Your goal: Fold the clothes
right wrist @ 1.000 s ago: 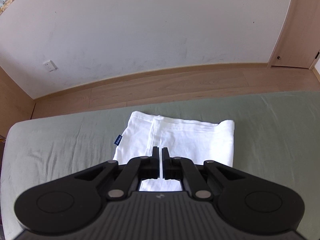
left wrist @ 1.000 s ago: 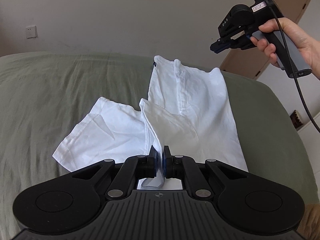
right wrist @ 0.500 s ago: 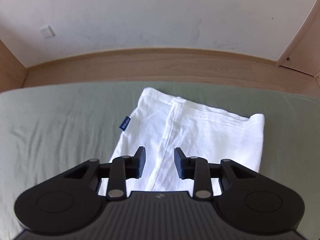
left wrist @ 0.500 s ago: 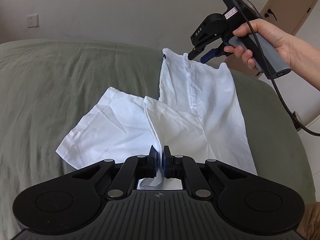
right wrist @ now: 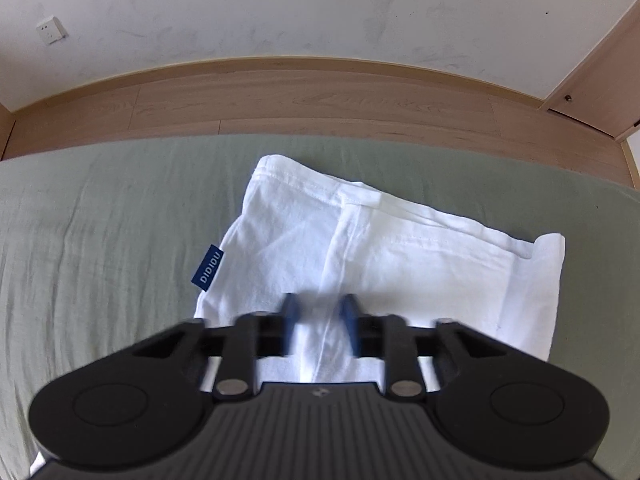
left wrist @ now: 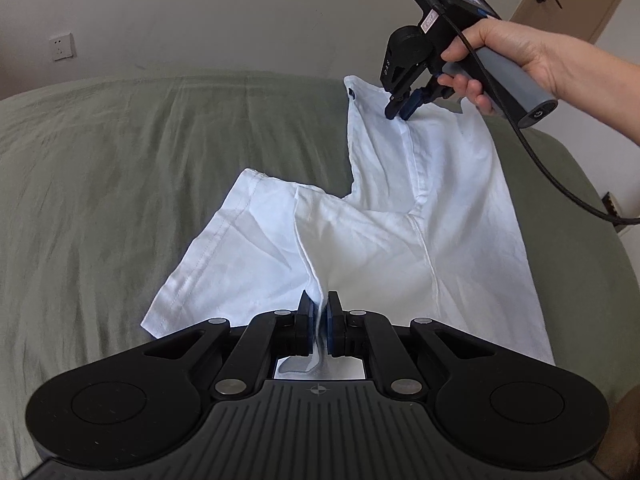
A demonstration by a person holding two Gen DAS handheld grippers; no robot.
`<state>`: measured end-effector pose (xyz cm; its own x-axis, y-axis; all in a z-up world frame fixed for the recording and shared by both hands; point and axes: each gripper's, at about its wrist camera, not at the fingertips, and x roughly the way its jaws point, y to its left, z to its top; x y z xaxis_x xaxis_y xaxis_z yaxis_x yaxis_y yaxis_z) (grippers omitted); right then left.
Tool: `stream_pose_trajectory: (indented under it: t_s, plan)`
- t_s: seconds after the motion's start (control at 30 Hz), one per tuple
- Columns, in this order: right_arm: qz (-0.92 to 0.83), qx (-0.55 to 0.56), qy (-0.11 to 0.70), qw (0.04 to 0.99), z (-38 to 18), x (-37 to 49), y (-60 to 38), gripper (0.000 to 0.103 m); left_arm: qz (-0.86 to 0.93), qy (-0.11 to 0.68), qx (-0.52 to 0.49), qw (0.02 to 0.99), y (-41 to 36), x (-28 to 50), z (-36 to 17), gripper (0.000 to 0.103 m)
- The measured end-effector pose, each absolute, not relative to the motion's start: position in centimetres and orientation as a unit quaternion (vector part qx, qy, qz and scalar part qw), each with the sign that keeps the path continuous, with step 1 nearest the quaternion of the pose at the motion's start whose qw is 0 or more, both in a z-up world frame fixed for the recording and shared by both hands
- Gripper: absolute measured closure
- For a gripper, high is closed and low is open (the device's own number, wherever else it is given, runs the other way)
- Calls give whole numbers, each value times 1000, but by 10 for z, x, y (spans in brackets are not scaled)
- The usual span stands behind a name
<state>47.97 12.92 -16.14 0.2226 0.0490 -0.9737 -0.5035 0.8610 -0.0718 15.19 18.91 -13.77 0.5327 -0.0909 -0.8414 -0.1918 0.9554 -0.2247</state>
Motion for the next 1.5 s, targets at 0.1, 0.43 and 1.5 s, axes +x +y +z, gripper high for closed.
stream_pose_trajectory:
  t_s: [0.1,0.43,1.5]
  plan:
    - [191,-190,594,758,-150,481,124,99,25,494,-120,861,189,159,-137,98]
    - [216,-196,570,768,-106,484,130,100,28,516,-73,853,192,162,-120,98]
    - [197,-199,609,742,-155,503,159,99,32,546,-33,836,203,166,-130,98]
